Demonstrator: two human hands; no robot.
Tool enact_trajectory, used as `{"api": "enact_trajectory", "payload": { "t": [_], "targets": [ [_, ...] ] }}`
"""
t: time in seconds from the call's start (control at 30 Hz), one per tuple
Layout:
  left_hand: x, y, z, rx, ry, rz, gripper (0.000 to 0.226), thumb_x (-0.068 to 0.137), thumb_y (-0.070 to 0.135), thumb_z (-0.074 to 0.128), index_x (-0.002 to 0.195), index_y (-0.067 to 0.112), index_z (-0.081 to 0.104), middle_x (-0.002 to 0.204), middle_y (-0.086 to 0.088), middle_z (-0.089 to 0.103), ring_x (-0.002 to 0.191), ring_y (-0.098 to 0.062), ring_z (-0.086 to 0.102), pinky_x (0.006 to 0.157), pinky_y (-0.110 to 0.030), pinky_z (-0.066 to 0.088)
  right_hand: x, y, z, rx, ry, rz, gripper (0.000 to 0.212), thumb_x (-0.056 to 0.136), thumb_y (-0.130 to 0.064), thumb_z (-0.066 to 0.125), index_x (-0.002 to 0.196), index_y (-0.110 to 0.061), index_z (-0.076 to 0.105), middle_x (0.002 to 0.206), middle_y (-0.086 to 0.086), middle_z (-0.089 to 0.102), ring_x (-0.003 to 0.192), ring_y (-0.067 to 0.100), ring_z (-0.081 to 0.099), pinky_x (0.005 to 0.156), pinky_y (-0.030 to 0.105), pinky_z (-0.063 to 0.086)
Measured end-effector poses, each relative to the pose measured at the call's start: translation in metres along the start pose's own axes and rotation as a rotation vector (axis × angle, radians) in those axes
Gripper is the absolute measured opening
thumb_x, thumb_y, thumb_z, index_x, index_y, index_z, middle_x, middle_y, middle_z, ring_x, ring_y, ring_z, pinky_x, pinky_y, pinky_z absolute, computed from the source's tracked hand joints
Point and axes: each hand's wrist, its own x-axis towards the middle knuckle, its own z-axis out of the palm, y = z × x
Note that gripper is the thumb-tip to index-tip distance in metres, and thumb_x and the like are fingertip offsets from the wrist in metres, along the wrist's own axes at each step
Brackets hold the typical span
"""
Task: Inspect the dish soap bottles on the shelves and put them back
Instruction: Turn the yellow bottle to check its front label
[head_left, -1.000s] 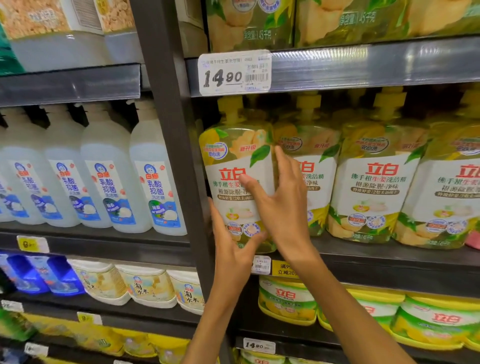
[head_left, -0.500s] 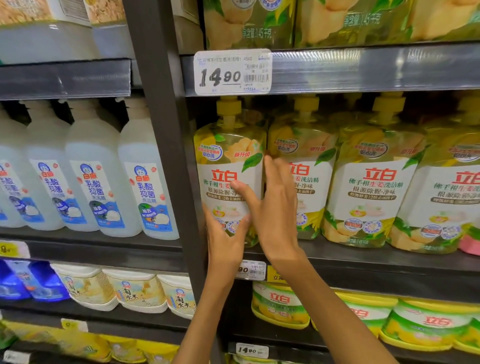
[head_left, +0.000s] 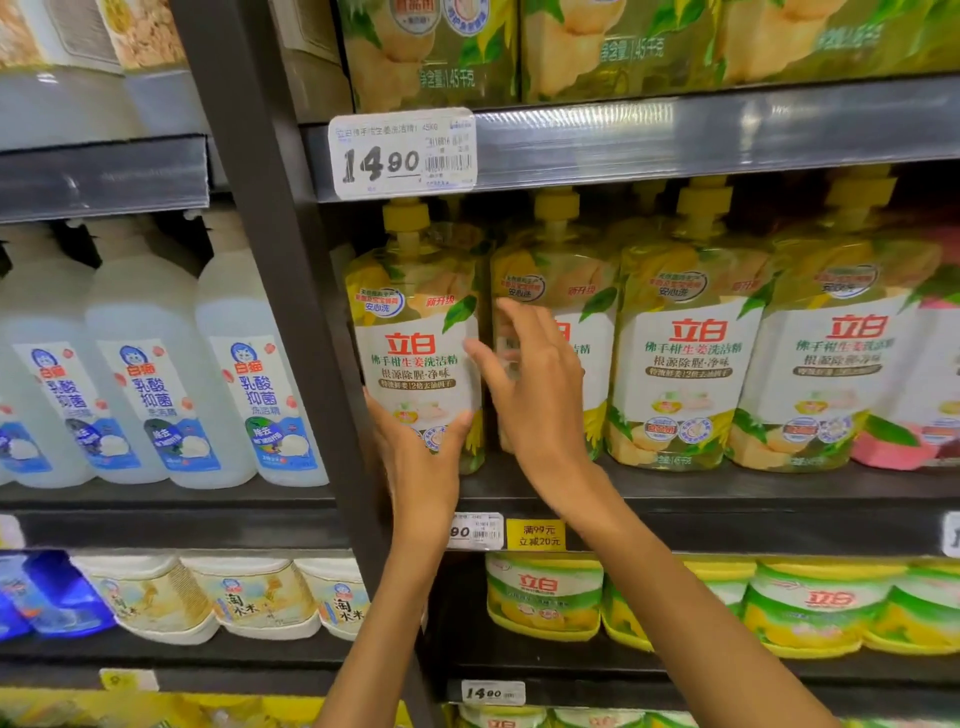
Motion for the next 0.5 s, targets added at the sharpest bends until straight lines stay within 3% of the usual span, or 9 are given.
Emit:
{"api": "enact_trajectory", "payload": {
  "t": [0.07,0.1,0.17,0.23,0.3,0.33,0.43,0.5],
  "targets": [
    [-0.01,0.012,0.001,0.161,0.07,0.018,0.106,0.082,0.027,0.072,0.151,0.008,-0.007,0.157,-0.013,0.01,0.141,-0.012,0.01,0.111,-0.019,0.012,0.012,0.003,-0.021,-0.089,0.178,-0.09,0.034,0.091,-0.021,0.067,0.114,0.003,0.061,0.105,0.016,0.06,0.097,0.03,0.056,0.078,0.029,0.04],
    [-0.018,0.019,0.004,0.255,0.12,0.119,0.106,0.081,0.026,0.073,0.151,0.006,-0.003,0.157,-0.018,0.009,0.143,-0.025,0.012,0.115,-0.035,0.016,0.022,0.005,-0.033,-0.161,0.252,-0.108,0.029,0.09,-0.022,0.067,0.103,0.003,0.062,0.094,0.015,0.058,0.088,0.03,0.053,0.072,0.027,0.034],
    [-0.033,0.031,0.015,0.356,0.128,0.359,0.096,0.08,0.021,0.074,0.15,0.002,0.011,0.154,-0.022,0.019,0.14,-0.03,0.018,0.113,-0.049,0.023,0.046,0.009,-0.054,-0.359,0.232,-0.08,0.034,0.09,-0.032,0.066,0.077,-0.003,0.055,0.075,0.01,0.052,0.078,0.028,0.046,0.067,0.028,0.026],
    [-0.04,0.039,0.028,0.294,-0.032,0.435,0.082,0.084,0.017,0.069,0.149,0.006,0.02,0.151,-0.015,0.03,0.137,-0.02,0.021,0.113,-0.039,0.024,0.068,0.012,-0.068,-0.632,-0.057,0.038,0.05,0.09,-0.051,0.059,0.064,-0.01,0.047,0.065,0.004,0.049,0.08,0.029,0.054,0.062,0.031,0.03],
    [-0.04,0.039,0.038,0.212,-0.193,0.35,0.079,0.09,0.017,0.063,0.151,0.013,0.012,0.154,-0.007,0.023,0.141,-0.013,0.018,0.115,-0.026,0.017,0.084,0.012,-0.069,-0.787,-0.319,0.154,0.057,0.087,-0.066,0.047,0.078,-0.012,0.059,0.082,0.007,0.06,0.102,0.032,0.059,0.079,0.036,0.04],
    [-0.039,0.037,0.041,0.179,-0.25,0.283,0.08,0.092,0.019,0.06,0.152,0.013,0.006,0.157,-0.005,0.015,0.144,-0.012,0.012,0.116,-0.023,0.013,0.086,0.013,-0.067,-0.812,-0.383,0.177,0.059,0.085,-0.071,0.045,0.08,-0.014,0.059,0.085,0.005,0.06,0.103,0.03,0.058,0.082,0.036,0.04],
    [-0.037,0.034,0.047,0.058,-0.403,0.032,0.085,0.096,0.027,0.056,0.151,0.011,-0.007,0.161,-0.001,0.0,0.147,-0.011,0.002,0.115,-0.019,0.008,0.087,0.017,-0.064,-0.765,-0.382,0.18,0.062,0.078,-0.078,0.047,0.066,-0.018,0.044,0.062,-0.002,0.041,0.076,0.02,0.047,0.067,0.029,0.029],
    [-0.039,0.034,0.047,0.027,-0.429,-0.045,0.086,0.095,0.031,0.055,0.152,0.014,-0.007,0.161,0.001,-0.001,0.147,-0.01,0.002,0.113,-0.018,0.009,0.084,0.015,-0.068,-0.697,-0.31,0.183,0.069,0.068,-0.084,0.052,0.063,-0.016,0.042,0.056,-0.004,0.041,0.06,0.016,0.042,0.055,0.027,0.026]
  ]
}}
